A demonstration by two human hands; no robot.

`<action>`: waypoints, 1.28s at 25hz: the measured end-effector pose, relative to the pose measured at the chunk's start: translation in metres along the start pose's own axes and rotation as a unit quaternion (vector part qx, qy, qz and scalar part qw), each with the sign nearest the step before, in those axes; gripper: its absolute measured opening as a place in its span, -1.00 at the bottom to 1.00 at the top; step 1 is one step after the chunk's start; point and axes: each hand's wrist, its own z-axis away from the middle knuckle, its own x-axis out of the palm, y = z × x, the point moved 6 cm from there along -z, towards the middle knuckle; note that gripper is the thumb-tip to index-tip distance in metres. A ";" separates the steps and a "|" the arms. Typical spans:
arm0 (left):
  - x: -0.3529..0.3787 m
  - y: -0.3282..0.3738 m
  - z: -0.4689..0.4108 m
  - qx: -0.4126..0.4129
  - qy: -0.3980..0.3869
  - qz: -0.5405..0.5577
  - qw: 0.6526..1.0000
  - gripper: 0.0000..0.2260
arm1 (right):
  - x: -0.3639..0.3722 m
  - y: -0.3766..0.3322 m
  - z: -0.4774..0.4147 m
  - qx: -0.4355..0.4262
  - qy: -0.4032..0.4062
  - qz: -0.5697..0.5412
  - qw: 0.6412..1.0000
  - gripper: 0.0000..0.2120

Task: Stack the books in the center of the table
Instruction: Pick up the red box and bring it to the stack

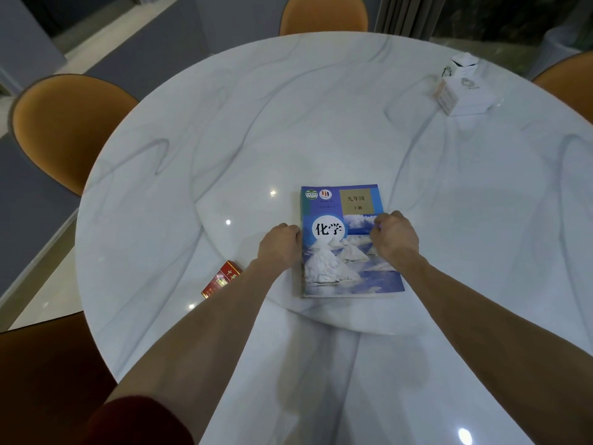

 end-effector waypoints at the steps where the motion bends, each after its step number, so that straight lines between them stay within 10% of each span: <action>1: -0.006 0.000 0.002 0.025 0.001 -0.019 1.000 -0.72 | -0.001 -0.011 0.004 -0.029 0.001 0.021 0.999 -0.75; 6: -0.032 -0.022 0.025 0.067 0.003 -0.094 0.993 -0.69 | 0.011 -0.068 0.038 -0.143 -0.021 0.132 0.981 -0.70; 15: -0.057 -0.106 0.078 0.015 -0.002 -0.050 0.999 -0.59 | 0.062 -0.139 0.114 -0.164 -0.070 -0.016 0.984 -0.69; 23: -0.020 -0.167 0.100 0.024 -0.117 -0.021 0.993 -0.22 | 0.139 -0.169 0.163 -0.094 -0.169 -0.153 0.969 -0.55; 32: 0.007 -0.171 0.091 0.095 -0.089 -0.004 0.991 -0.24 | 0.178 -0.200 0.163 0.021 -0.138 -0.360 0.922 -0.48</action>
